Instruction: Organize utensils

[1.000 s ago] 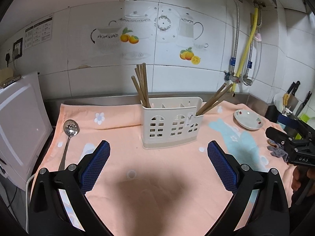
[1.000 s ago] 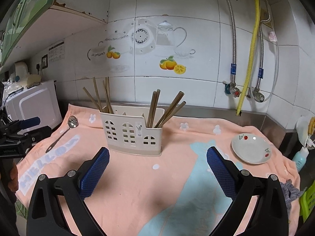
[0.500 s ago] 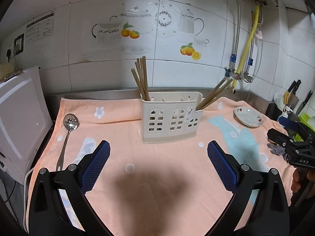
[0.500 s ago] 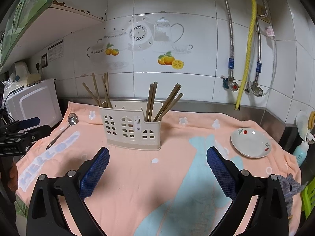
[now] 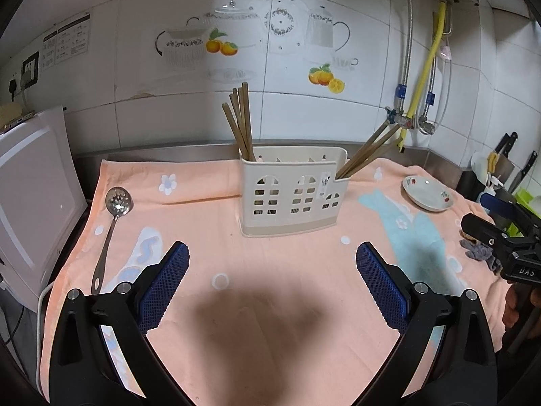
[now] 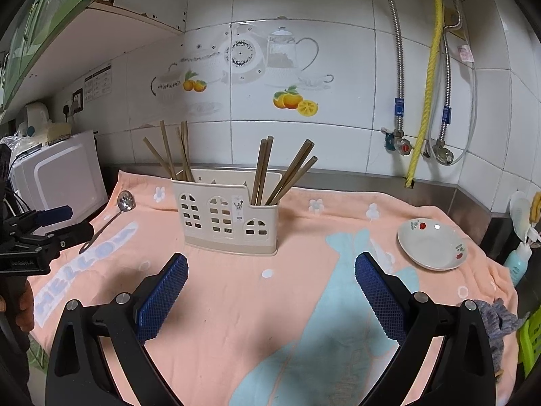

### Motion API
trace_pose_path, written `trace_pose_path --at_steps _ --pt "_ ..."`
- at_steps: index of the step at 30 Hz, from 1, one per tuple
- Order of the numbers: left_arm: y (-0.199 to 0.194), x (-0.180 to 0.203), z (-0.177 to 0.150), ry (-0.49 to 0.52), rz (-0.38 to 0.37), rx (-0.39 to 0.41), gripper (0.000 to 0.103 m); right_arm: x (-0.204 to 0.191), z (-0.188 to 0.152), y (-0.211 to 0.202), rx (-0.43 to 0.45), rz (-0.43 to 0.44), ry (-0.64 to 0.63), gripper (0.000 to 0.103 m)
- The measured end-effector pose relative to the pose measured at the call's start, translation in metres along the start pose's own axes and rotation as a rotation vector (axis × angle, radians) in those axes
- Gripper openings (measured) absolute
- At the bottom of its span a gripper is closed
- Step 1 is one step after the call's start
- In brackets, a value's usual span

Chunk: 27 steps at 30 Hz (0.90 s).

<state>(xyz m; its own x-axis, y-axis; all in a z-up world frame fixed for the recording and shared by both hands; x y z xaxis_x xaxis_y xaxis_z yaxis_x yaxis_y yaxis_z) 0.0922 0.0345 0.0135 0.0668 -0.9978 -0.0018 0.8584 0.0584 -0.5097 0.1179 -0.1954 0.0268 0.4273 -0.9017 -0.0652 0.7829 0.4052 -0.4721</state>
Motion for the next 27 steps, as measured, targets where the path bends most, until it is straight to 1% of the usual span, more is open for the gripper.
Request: trace_pose_path --at_steps 27 --pt "0.015 0.007 -0.017 0.023 0.002 -0.063 0.098 -0.001 -0.014 0.020 -0.058 0.014 0.006 0.096"
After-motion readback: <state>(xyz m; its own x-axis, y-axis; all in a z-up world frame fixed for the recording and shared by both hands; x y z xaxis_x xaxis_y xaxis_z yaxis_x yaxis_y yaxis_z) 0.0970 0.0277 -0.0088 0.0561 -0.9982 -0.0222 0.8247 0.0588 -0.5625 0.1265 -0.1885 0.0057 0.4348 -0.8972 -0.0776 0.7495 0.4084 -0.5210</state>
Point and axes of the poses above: each gripper's, at about its wrist camera, not at the fingertips, and y roughly the way its jaws point, x to its right, z to its top, the point moved 4 cm from there along y, roughly the way its jaws point, and after that the axes turned 9 degrees about z, right-handed, at the moved point
